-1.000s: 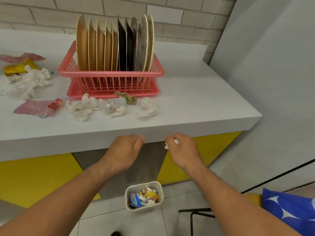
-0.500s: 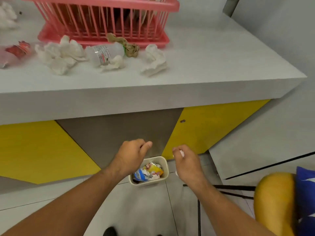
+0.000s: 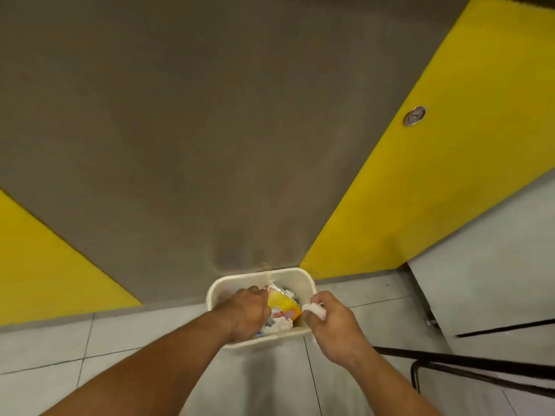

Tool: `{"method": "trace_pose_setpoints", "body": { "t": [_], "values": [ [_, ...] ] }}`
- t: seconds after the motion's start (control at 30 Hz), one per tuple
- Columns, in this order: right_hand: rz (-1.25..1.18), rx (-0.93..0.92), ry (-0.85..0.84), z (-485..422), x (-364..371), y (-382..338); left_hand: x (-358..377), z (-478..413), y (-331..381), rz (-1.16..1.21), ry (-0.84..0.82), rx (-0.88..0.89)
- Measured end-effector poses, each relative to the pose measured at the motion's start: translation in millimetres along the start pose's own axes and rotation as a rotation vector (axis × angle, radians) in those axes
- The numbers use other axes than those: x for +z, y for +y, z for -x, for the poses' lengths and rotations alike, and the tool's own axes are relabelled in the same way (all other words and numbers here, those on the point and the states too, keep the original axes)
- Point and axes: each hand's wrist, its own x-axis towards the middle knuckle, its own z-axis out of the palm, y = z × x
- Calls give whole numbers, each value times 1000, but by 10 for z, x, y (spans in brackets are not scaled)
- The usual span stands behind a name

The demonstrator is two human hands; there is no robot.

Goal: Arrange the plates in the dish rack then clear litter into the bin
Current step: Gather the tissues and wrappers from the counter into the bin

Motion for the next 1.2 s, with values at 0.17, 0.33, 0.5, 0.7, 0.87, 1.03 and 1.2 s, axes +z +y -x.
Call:
{"method": "trace_pose_setpoints", "body": {
  "t": [0.17,0.33,0.5,0.7,0.87,1.03,1.2],
  "values": [
    [154,-116,26,-385,174,279,405,-568,-229,-34,-52,-41],
    [249,-143,-93,-797,433,265,434,-568,-330,132,-7,53],
    [488,-245,-233,-1137,814,252,340,-314,-509,148,204,65],
    [659,-327,-127,-989,622,186,89,-82,-512,71,331,53],
    [599,-371,-45,-471,-38,-383,-498,494,-142,107,397,111],
    [515,-441,38,288,-887,-1205,-1383,1456,399,153,491,196],
    [503,-503,50,1096,-1714,-2002,-2280,2515,969,161,585,260]
  ]
}}
